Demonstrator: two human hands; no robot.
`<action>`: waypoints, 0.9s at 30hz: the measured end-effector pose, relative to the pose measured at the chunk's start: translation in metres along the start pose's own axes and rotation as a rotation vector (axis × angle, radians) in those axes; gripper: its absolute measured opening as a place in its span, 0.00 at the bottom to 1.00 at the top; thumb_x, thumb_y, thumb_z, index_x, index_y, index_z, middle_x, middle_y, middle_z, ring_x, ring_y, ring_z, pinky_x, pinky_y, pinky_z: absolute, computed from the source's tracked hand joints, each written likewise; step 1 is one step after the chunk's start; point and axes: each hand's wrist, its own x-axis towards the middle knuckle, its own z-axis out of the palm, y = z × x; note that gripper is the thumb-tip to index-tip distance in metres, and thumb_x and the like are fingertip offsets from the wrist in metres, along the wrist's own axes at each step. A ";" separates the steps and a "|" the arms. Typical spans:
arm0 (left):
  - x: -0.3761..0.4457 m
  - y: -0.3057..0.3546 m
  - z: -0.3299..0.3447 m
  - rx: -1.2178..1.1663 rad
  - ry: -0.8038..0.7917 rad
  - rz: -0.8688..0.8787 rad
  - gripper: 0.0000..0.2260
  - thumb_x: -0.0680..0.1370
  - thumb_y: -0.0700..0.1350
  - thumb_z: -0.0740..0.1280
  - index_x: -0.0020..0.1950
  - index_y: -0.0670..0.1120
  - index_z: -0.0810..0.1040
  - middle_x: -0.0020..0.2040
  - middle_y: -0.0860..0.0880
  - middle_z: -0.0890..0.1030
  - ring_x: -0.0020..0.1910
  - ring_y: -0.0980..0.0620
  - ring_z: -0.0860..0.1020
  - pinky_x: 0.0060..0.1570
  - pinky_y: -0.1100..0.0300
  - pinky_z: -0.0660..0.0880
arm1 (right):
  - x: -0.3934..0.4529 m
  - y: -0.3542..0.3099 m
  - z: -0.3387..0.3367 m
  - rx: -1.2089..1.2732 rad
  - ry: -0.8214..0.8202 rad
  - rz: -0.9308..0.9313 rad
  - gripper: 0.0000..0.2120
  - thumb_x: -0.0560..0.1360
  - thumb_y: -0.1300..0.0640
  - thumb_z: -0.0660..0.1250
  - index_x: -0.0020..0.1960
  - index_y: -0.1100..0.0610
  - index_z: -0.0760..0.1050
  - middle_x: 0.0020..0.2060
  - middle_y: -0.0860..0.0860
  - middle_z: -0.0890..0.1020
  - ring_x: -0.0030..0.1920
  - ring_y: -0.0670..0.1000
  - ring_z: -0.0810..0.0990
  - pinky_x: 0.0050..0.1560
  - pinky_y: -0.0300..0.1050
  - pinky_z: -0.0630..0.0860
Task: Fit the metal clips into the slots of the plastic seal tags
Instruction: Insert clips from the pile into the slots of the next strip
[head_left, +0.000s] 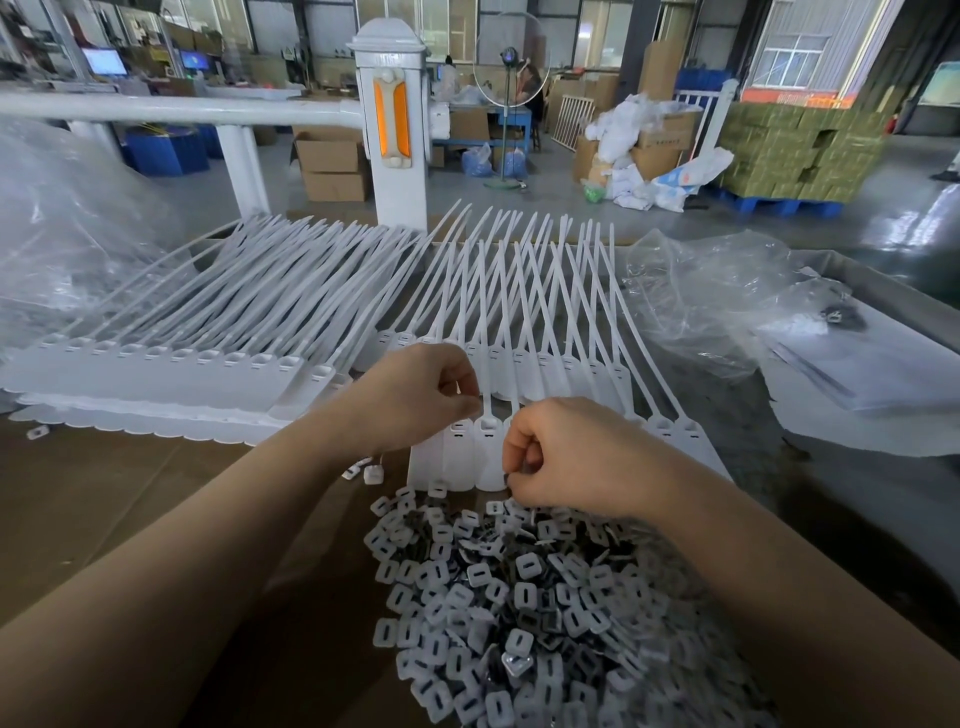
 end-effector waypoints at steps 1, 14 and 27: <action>-0.001 0.002 0.000 -0.009 -0.019 0.021 0.03 0.76 0.47 0.71 0.45 0.52 0.79 0.41 0.54 0.80 0.38 0.57 0.76 0.36 0.66 0.68 | 0.000 0.000 0.001 -0.007 0.002 -0.001 0.05 0.71 0.55 0.72 0.42 0.46 0.77 0.36 0.41 0.78 0.38 0.40 0.77 0.36 0.34 0.71; -0.005 0.008 0.005 -0.044 -0.364 0.101 0.01 0.75 0.48 0.73 0.46 0.53 0.84 0.41 0.61 0.84 0.41 0.64 0.80 0.47 0.66 0.75 | 0.001 0.003 0.003 -0.004 0.083 -0.031 0.06 0.70 0.58 0.71 0.41 0.48 0.78 0.35 0.42 0.78 0.34 0.38 0.77 0.30 0.30 0.68; -0.004 0.008 -0.001 -0.111 -0.321 0.048 0.02 0.76 0.49 0.71 0.44 0.56 0.83 0.40 0.60 0.84 0.41 0.66 0.79 0.44 0.66 0.69 | 0.006 0.010 0.004 0.248 0.222 -0.013 0.11 0.72 0.57 0.74 0.46 0.45 0.74 0.40 0.44 0.82 0.40 0.39 0.80 0.44 0.40 0.80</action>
